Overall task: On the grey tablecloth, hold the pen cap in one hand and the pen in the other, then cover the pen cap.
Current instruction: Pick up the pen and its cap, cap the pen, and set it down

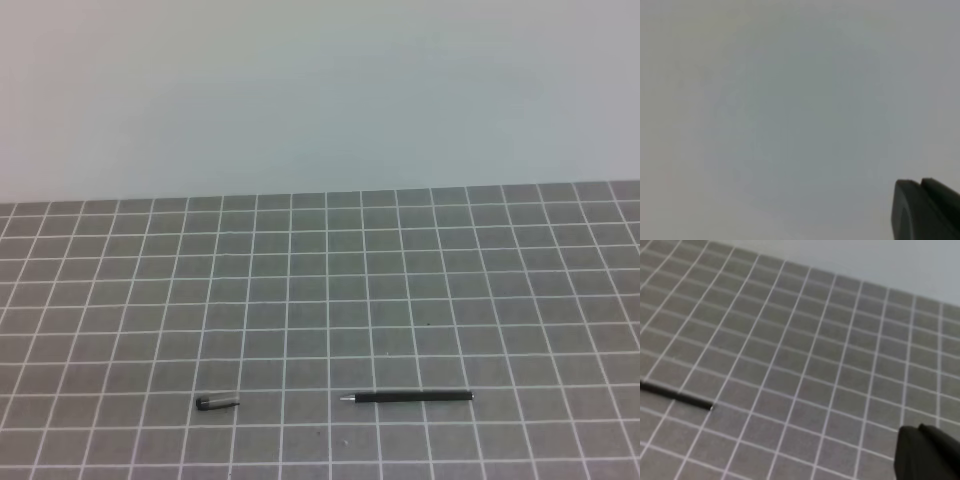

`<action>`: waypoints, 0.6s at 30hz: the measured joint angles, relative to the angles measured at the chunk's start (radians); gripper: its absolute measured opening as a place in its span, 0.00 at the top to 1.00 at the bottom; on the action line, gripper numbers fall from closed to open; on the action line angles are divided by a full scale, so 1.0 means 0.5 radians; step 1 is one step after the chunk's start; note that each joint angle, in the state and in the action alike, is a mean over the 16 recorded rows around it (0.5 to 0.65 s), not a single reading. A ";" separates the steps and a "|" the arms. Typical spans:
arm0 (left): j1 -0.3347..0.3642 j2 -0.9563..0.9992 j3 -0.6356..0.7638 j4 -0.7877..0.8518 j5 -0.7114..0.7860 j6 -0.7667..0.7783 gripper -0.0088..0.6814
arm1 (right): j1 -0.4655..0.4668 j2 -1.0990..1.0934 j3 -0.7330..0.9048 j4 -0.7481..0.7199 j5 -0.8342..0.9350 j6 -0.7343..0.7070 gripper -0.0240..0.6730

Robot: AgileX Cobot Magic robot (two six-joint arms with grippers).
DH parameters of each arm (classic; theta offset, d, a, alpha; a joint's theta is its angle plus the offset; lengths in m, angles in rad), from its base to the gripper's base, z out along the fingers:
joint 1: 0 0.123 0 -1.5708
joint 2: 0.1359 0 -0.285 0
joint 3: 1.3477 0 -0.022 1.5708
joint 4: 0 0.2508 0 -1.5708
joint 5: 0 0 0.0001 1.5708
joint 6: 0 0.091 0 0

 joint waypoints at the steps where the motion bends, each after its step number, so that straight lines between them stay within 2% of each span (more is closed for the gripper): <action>1: 0.000 0.000 -0.003 0.000 0.009 -0.006 0.99 | 0.005 0.064 -0.019 0.052 0.013 -0.058 0.96; 10: 0.000 0.071 -0.086 -0.022 0.239 -0.062 0.99 | 0.143 0.607 -0.150 0.430 0.084 -0.531 0.96; 18: 0.000 0.321 -0.204 -0.090 0.503 -0.084 0.99 | 0.349 1.145 -0.394 0.569 0.390 -0.792 0.96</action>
